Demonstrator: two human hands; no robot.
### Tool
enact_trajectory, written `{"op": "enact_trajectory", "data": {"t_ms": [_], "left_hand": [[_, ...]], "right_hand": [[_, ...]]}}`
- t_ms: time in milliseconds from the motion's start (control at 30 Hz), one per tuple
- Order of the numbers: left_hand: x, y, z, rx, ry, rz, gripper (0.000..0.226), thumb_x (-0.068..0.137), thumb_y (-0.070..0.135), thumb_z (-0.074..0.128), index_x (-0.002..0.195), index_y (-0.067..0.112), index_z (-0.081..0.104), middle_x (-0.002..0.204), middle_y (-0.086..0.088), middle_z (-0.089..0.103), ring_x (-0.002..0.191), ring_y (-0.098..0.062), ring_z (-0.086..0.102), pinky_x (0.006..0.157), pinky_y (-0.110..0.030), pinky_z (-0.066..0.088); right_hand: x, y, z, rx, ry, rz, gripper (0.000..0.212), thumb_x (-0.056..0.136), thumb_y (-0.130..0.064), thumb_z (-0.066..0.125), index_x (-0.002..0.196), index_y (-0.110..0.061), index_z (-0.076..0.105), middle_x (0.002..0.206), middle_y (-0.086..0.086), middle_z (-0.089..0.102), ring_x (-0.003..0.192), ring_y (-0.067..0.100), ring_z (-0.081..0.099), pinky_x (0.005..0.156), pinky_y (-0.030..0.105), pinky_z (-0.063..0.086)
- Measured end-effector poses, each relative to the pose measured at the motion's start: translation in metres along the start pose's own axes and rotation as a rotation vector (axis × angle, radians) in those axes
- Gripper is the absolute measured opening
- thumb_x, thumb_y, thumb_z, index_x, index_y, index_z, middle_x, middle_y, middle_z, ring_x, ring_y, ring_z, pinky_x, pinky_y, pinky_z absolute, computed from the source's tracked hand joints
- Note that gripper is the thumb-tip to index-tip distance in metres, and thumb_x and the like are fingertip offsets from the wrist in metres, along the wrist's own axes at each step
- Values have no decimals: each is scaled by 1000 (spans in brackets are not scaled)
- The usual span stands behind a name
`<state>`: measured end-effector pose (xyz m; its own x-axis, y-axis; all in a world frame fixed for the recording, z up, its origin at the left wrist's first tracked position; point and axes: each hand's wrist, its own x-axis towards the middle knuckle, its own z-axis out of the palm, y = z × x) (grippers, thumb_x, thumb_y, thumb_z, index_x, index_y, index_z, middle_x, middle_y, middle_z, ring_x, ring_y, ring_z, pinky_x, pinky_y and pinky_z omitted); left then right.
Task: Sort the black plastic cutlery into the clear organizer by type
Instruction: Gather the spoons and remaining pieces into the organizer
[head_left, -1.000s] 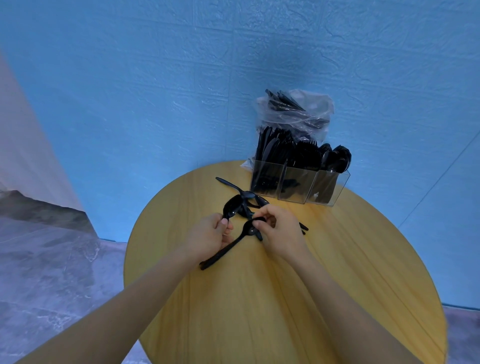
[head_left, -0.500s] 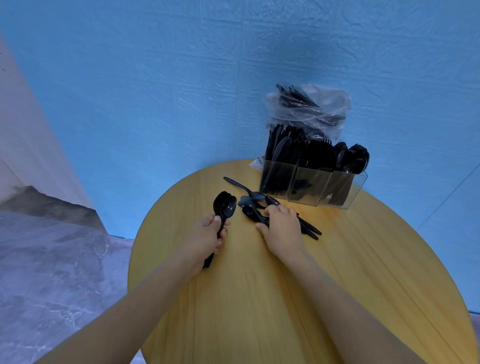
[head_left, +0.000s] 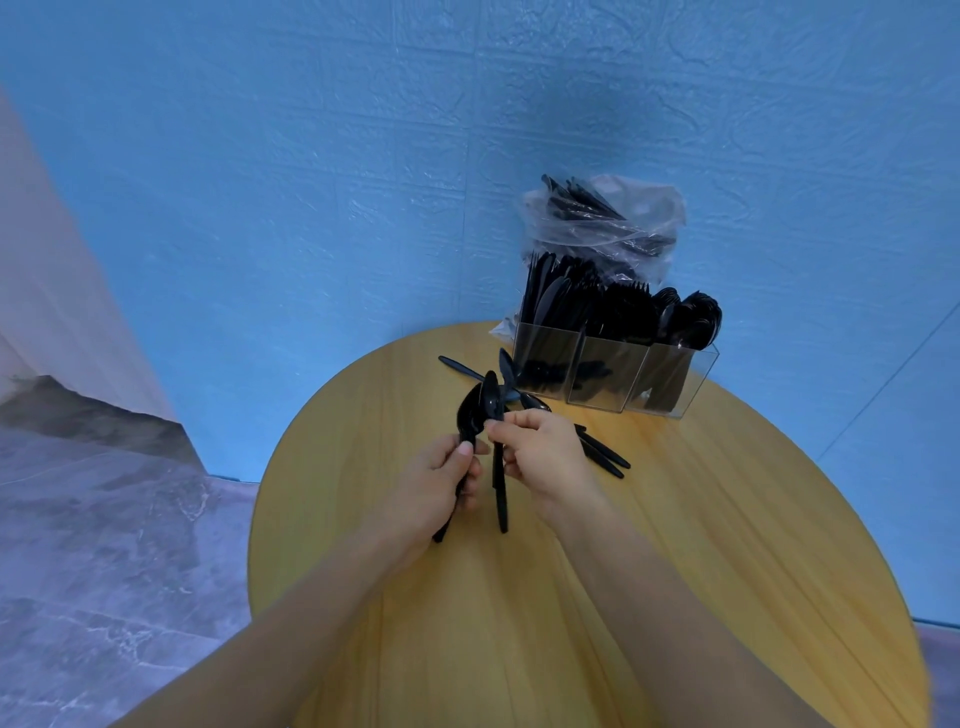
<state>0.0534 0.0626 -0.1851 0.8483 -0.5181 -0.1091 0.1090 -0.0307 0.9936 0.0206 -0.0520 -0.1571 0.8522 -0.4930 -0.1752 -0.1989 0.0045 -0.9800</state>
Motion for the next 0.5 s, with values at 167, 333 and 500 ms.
{"op": "enact_trajectory", "data": {"t_ms": [167,333,500], "left_hand": [[-6,6,12,115,26,83,25,103,17,32,111,16,55,86,-1,59,83,-10,61,78,-28,56],[-11,14,19,289,67,141,18,102,18,34,107,17,52,82,3,58,72,-7,55,62,-18,51],[-14,17,26,432,72,197,22,101,15,37,103,10,59,94,-12,65,86,-27,60,76,-34,48]], "right_hand": [[-5,2,1,78,73,8,5,88,-10,63,87,-6,64,77,7,63,61,10,53,60,24,47],[-10,0,-4,133,81,13,11,88,-8,63,95,1,63,75,7,59,57,9,52,55,19,48],[-15,-3,-10,203,77,25,3,88,-5,63,87,-2,62,67,6,58,53,8,54,52,18,48]]}}
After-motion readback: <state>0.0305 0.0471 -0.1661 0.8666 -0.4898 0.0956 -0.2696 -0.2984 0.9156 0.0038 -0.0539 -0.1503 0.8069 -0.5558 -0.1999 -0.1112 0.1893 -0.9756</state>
